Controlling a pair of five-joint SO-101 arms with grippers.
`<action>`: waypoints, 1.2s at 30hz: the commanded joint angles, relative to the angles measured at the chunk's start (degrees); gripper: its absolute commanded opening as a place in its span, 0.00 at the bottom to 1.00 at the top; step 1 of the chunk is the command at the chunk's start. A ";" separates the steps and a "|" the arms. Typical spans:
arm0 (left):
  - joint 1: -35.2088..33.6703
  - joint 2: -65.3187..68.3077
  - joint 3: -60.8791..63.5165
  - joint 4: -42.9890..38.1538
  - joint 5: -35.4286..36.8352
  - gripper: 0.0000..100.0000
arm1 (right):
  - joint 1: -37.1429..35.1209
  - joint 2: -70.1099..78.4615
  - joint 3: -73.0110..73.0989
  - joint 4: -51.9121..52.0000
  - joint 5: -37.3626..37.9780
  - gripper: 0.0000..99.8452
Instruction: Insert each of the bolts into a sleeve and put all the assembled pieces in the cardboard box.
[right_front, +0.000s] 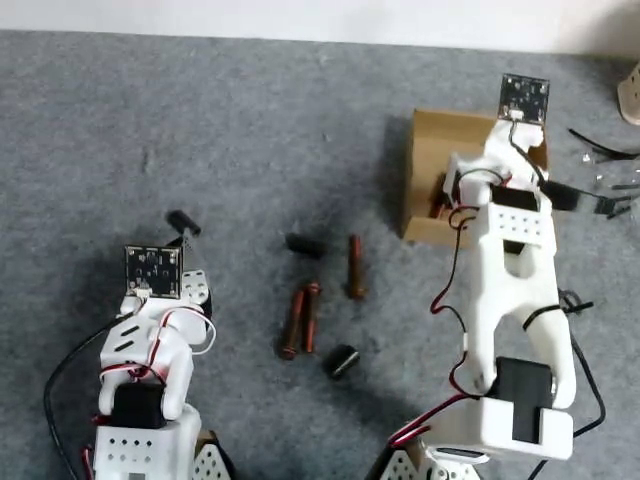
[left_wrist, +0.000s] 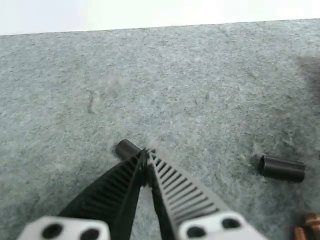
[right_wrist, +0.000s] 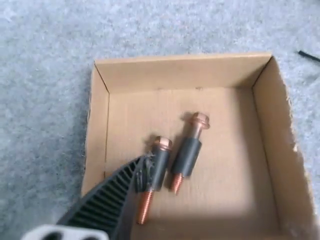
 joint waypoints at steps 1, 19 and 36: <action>0.75 -0.57 0.22 -1.23 -0.44 0.01 | 0.57 -2.77 -1.63 9.19 0.35 0.84; 0.66 -0.57 0.22 -1.23 -0.44 0.01 | -1.71 4.79 -2.51 4.18 0.62 0.00; 0.66 -0.57 0.13 -1.32 -0.44 0.01 | -38.20 -20.53 11.65 22.81 0.70 0.00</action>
